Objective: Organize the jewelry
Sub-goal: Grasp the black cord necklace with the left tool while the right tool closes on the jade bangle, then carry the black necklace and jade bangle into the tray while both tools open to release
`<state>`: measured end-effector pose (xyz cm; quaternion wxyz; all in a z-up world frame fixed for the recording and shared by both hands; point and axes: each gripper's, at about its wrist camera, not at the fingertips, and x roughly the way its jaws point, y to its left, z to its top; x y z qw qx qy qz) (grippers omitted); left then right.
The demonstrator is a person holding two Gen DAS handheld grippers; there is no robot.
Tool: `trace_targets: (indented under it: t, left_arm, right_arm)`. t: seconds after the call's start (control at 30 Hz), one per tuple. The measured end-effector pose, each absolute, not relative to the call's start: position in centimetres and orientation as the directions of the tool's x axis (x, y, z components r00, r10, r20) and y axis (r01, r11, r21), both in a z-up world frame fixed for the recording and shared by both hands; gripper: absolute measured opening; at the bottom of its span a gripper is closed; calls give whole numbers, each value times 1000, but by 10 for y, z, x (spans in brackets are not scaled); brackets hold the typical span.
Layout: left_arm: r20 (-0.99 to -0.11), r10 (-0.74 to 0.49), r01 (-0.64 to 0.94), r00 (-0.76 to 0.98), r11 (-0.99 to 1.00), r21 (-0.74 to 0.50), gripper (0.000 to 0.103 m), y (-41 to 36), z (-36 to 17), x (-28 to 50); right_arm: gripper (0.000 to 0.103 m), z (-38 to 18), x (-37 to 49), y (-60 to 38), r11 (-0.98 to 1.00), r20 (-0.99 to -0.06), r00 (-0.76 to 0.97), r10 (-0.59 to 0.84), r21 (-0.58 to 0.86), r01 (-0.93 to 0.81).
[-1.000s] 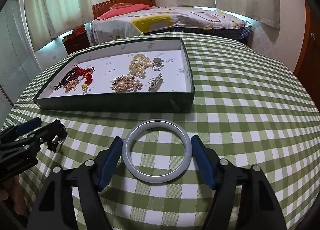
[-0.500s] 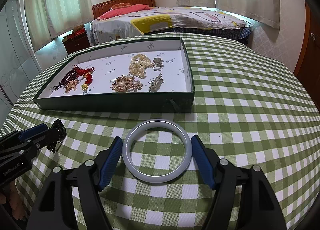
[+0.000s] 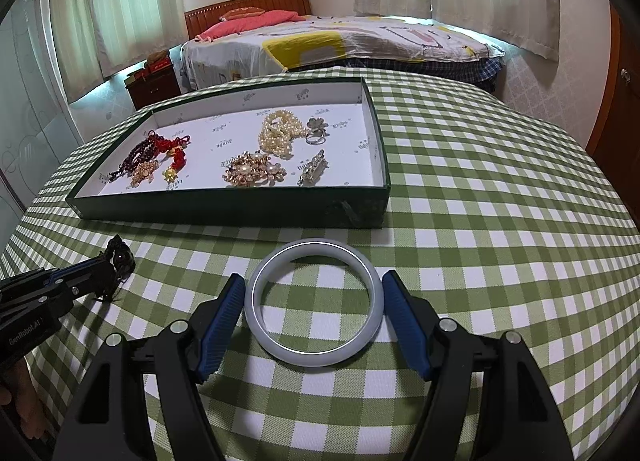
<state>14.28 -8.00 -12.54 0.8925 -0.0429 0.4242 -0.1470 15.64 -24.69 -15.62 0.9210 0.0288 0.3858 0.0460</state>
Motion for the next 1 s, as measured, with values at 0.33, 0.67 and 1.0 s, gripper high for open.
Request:
trace_targets:
  t: [0.33,0.67,1.0]
  left_arm:
    - [-700,-273,223,660,961,-164,9,-70,-104,137]
    - [-660,-268,232,702,962,-144,9,-68,-85,131]
    - [-617,-273,235,738,961,-145,9,-67,-60,136]
  right_arm:
    - [68,-151,148,-241,993,-681,722,122,88,-84]
    - [68,-133,142,-230,991,-645,752,133,81,-106]
    - [68,-111,144,-223,989,-606,782,148,80,-125]
